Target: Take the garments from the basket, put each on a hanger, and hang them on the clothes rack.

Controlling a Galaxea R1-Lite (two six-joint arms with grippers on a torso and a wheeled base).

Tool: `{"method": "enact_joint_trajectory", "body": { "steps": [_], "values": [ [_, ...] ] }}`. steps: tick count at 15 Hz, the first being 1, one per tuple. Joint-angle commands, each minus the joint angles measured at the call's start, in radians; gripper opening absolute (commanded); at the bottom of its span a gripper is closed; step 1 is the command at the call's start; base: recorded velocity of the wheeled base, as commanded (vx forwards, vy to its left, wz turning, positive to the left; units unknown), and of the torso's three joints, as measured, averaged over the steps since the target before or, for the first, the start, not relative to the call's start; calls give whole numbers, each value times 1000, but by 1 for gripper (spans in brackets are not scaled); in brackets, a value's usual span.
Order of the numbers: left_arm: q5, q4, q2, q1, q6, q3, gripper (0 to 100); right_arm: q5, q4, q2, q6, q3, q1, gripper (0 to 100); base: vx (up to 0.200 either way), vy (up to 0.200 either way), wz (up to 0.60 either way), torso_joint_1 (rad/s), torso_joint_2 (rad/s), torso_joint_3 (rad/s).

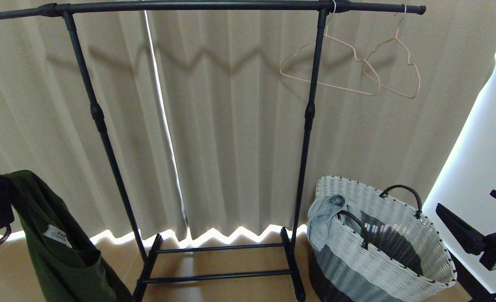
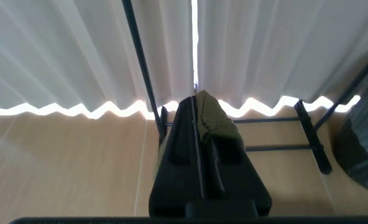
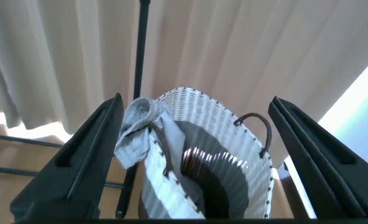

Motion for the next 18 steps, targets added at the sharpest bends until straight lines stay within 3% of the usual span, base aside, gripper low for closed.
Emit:
{"method": "enact_joint_trajectory", "body": {
  "steps": [1, 5, 10, 12, 15, 18],
  "values": [
    [-1, -1, -47, -2, 2, 33, 0, 0, 2, -31, 5, 15, -3, 100, 0, 0, 0, 0, 0, 0],
    [-2, -24, -174, -3, 3, 166, 0, -2, 5, -48, 42, 21, -7, 100, 0, 0, 0, 14, -56, -42],
    [-10, -85, -277, -5, 2, 312, 0, -3, 5, 24, 39, -21, -9, 100, 0, 0, 0, 94, -368, -276],
    [-74, -159, -303, -5, 16, 386, 0, -7, 5, 25, 28, -22, -9, 100, 0, 0, 0, 185, -498, -288],
    [-109, -182, -302, -3, 58, 383, 0, -7, 6, 53, 19, -19, -20, 100, 0, 0, 0, 185, -465, -292],
    [-179, -228, -305, -94, 54, 427, 0, -8, 2, 102, -3, 10, -36, 100, 0, 0, 0, 198, -468, -276]
  ]
}}
